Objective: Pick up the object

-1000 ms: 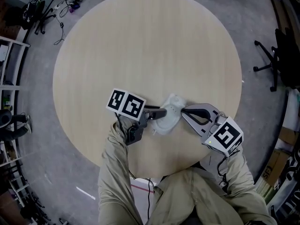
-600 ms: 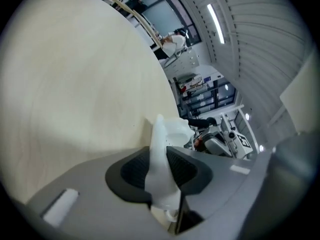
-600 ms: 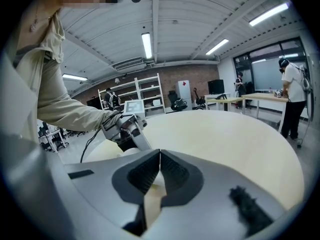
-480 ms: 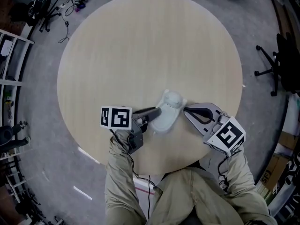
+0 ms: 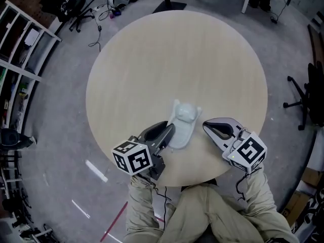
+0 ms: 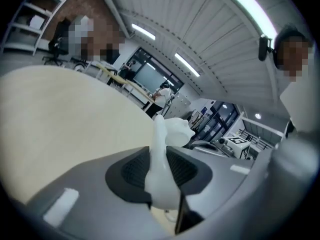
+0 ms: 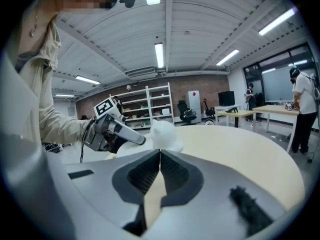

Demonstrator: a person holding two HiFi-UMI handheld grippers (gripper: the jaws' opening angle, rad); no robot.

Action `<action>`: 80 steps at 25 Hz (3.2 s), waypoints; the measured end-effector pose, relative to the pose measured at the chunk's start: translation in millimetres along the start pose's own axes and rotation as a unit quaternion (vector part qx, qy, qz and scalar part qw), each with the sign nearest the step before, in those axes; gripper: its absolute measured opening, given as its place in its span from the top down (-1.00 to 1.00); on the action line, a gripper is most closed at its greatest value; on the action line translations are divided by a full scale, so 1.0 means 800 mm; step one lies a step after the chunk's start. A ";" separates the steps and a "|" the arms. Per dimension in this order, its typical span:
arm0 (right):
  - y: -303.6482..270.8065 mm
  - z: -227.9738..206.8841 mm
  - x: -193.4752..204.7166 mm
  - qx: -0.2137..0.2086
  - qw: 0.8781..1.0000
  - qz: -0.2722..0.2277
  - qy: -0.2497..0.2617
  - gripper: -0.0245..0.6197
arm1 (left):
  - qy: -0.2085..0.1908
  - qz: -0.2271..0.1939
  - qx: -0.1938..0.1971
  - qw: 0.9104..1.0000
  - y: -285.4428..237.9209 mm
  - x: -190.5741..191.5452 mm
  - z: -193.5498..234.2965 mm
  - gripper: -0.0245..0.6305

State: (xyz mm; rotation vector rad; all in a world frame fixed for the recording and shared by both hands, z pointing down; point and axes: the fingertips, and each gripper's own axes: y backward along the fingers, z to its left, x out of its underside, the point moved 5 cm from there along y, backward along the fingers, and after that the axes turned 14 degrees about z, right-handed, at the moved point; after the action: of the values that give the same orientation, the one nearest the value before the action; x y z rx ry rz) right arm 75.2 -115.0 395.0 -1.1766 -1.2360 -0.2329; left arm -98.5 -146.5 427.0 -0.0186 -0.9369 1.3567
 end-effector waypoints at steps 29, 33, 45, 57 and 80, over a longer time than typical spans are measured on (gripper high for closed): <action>0.054 0.059 -0.077 -0.036 0.992 -0.070 0.096 0.92 | -0.289 -0.180 -0.254 0.905 0.123 0.009 -0.131 0.60; 0.057 0.056 -0.079 -0.043 0.991 -0.076 0.099 0.92 | -0.288 -0.180 -0.261 0.904 0.122 0.010 -0.133 0.60; 0.075 0.060 -0.072 -0.035 0.993 -0.076 0.088 0.92 | -0.258 -0.179 -0.277 0.908 0.135 0.024 -0.150 0.60; 0.132 0.146 -0.029 0.012 0.993 -0.082 0.078 0.92 | -0.273 -0.185 -0.259 0.908 0.175 0.104 -0.199 0.61; 0.252 0.390 0.051 0.033 0.987 -0.116 0.106 0.92 | -0.302 -0.220 -0.259 0.891 0.300 0.319 -0.332 0.61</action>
State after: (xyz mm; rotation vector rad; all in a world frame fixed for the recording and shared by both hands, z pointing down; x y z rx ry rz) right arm 43.7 237.2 273.9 -0.9253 -1.1811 -0.4758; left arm -160.6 260.3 272.0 0.2087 -1.6973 0.6540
